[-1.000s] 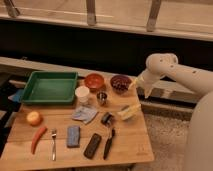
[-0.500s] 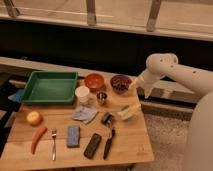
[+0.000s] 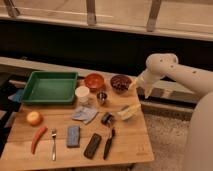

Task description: Stack cups into tray

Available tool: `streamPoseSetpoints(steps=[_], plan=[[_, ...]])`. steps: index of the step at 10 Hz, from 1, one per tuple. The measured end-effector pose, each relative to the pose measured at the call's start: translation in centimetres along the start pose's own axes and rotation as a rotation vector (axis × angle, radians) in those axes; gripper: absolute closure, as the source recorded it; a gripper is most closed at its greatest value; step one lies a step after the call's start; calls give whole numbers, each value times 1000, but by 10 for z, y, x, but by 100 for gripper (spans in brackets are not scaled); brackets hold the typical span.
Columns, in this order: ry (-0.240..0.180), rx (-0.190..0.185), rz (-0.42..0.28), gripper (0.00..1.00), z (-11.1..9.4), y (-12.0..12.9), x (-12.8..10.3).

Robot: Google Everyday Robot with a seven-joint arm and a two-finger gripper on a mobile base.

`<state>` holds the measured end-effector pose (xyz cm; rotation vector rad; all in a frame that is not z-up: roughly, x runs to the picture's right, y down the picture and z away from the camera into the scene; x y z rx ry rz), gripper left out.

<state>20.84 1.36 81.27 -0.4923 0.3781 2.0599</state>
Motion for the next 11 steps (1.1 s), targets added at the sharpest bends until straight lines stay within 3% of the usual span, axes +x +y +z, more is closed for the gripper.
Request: streamPoseSetpoints(steps=[5, 7, 11], plan=[[-3, 3, -5, 31, 1, 0, 0], [-14, -2, -48, 31, 0, 10, 2], [0, -13, -184, 31, 15, 77, 18]])
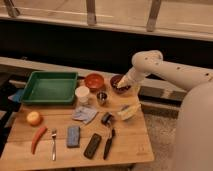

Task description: Stack cups into tray

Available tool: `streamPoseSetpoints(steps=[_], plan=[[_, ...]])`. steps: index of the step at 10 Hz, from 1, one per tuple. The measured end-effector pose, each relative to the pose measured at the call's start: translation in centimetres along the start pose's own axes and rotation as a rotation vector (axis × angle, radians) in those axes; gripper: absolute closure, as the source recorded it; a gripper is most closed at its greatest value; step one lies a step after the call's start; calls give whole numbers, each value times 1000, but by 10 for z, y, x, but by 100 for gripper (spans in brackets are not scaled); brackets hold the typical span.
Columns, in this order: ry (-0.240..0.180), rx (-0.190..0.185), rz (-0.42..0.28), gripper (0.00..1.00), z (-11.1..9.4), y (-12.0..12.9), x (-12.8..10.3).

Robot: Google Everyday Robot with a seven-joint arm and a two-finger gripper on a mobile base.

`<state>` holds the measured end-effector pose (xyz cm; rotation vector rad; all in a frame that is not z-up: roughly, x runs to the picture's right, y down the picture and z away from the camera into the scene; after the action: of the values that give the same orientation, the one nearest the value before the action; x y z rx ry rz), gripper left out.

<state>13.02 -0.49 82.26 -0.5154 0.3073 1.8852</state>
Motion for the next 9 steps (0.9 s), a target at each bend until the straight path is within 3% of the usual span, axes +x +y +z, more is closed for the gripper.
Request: streamPoseSetpoints(steps=[4, 9], plan=[[30, -13, -129, 31, 16, 55, 15], [83, -27, -197, 31, 34, 84, 26]])
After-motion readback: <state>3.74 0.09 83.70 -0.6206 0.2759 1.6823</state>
